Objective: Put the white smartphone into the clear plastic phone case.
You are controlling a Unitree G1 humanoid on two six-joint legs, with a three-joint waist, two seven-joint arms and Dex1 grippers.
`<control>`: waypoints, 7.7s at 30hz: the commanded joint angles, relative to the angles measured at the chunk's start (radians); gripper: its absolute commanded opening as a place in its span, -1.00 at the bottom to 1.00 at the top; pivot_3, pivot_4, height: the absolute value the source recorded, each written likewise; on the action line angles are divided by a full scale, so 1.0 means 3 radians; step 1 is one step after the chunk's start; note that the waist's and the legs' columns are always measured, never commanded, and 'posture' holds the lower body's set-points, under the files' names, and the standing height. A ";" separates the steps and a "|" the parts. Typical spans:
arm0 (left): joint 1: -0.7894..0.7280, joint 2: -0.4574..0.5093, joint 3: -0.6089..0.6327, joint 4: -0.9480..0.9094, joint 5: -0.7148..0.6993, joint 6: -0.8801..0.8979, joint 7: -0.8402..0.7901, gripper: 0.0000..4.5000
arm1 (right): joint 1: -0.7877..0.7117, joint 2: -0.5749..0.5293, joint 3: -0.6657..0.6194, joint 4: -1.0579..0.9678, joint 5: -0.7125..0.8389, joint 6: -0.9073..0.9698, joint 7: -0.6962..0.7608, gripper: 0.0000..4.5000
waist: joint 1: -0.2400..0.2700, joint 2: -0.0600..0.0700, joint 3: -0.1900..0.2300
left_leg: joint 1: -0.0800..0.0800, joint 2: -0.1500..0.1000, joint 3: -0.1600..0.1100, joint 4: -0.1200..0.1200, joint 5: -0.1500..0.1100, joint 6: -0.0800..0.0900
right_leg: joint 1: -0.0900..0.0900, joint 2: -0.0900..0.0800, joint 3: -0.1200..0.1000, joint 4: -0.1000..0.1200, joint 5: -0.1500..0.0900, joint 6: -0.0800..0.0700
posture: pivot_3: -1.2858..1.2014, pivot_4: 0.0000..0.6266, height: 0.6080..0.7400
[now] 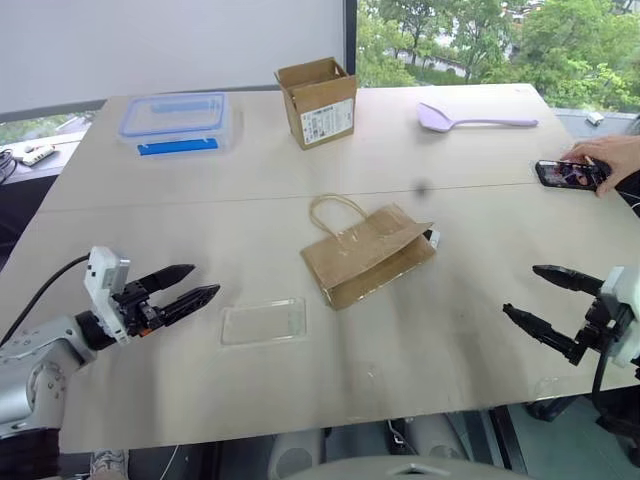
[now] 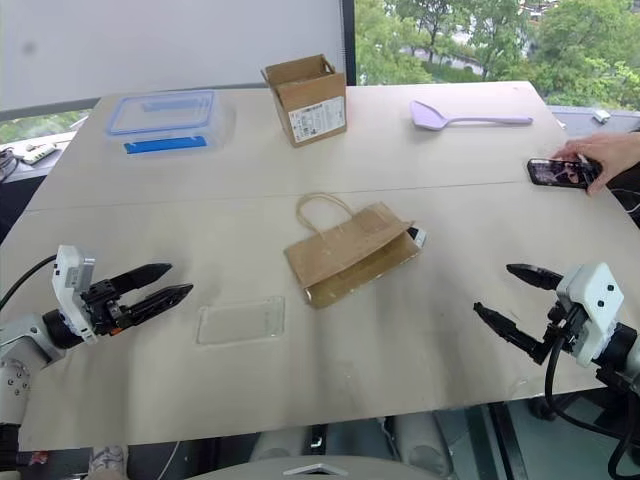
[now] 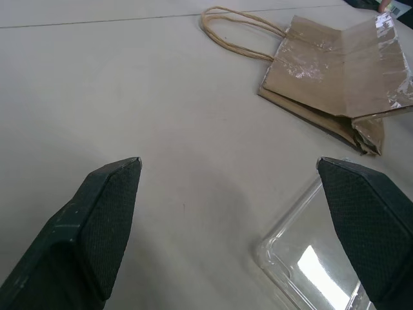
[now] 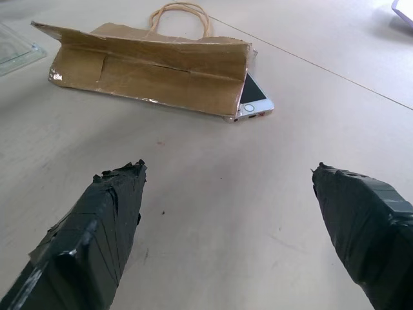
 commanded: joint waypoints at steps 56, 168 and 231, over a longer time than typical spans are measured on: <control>-0.1019 0.0431 -0.0255 0.1269 0.1203 -0.1551 0.0628 -0.02 | 0.0143 0.0131 0.0450 -0.0322 0.0022 -0.0395 0.0350 1.00 | 0.0096 -0.0001 0.0001 | 0.0002 0.0001 -0.0005 0.0004 0.0000 0.0000 | 0.0007 0.0000 -0.0008 -0.0001 0.0000 0.0001 | 0.03 -0.52 1.00; 0.0347 -0.0445 -0.0865 -0.1959 0.0186 -0.0038 0.0280 0.97 | -0.3567 0.0816 0.2661 0.3385 -0.1767 0.0258 0.0144 1.00 | -0.0056 0.0017 0.0009 | 0.0015 -0.0004 -0.0013 0.0021 0.0001 0.0002 | 0.0027 0.0013 0.0008 0.0011 -0.0002 -0.0002 | 0.03 -0.52 1.00; 0.0756 -0.0363 -0.0469 -0.1777 -0.0059 -0.0466 0.0180 1.00 | -0.3438 0.0900 0.2509 0.2870 -0.1773 0.0158 0.0192 0.25 | -0.0092 0.0010 0.0008 | 0.0002 -0.0002 -0.0003 0.0000 0.0001 0.0001 | 0.0002 0.0009 0.0011 0.0005 -0.0003 -0.0004 | 0.03 -0.52 1.00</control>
